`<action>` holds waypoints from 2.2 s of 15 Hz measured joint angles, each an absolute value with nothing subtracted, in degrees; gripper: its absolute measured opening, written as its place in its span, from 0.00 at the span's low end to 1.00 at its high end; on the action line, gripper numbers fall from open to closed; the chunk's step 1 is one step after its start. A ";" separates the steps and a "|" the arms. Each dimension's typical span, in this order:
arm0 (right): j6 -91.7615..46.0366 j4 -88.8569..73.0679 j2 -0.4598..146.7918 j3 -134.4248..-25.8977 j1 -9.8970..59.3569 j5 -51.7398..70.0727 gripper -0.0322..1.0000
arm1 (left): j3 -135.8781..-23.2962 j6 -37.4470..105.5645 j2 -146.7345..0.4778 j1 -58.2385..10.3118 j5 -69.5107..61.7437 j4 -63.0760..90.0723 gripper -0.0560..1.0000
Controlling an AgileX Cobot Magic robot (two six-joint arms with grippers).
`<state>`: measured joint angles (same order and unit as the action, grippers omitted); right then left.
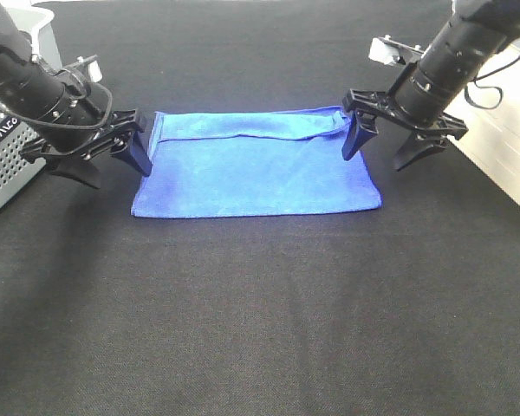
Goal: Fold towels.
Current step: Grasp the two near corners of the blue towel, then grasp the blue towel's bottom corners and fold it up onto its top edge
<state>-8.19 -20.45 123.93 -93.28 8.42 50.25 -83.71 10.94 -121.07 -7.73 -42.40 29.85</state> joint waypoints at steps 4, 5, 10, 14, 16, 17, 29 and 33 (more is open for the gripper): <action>-9.45 -20.28 126.74 -92.93 8.42 48.99 0.76 | -83.71 10.03 -124.10 -7.73 -38.90 31.80 0.74; -9.63 -20.28 127.54 -92.82 8.42 48.93 0.76 | -83.71 10.03 -125.25 -7.79 -37.93 33.06 0.74; -10.43 -21.08 130.23 -92.82 8.42 47.73 0.73 | -83.77 11.92 -128.46 -9.85 -35.98 36.84 0.74; -12.89 -26.47 131.67 -92.82 8.42 46.01 0.42 | -83.88 12.03 -129.37 -10.54 -34.49 38.56 0.58; -12.83 -27.39 132.18 -92.82 8.42 46.01 0.17 | -83.88 12.03 -130.00 -10.54 -34.66 39.25 0.28; -12.38 -27.56 132.47 -92.82 8.42 46.01 0.05 | -83.88 12.03 -130.12 -10.54 -35.81 39.30 0.13; -9.80 -27.62 120.15 -72.65 7.91 48.24 0.03 | -67.61 10.71 -117.00 -9.34 -44.58 29.28 0.06; -10.94 -27.50 117.97 -71.28 7.91 47.50 0.03 | -66.81 10.83 -113.96 -9.34 -43.54 29.22 0.06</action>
<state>-10.94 -27.50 117.97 -71.28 7.91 47.50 -66.81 10.83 -113.96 -9.34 -43.54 29.22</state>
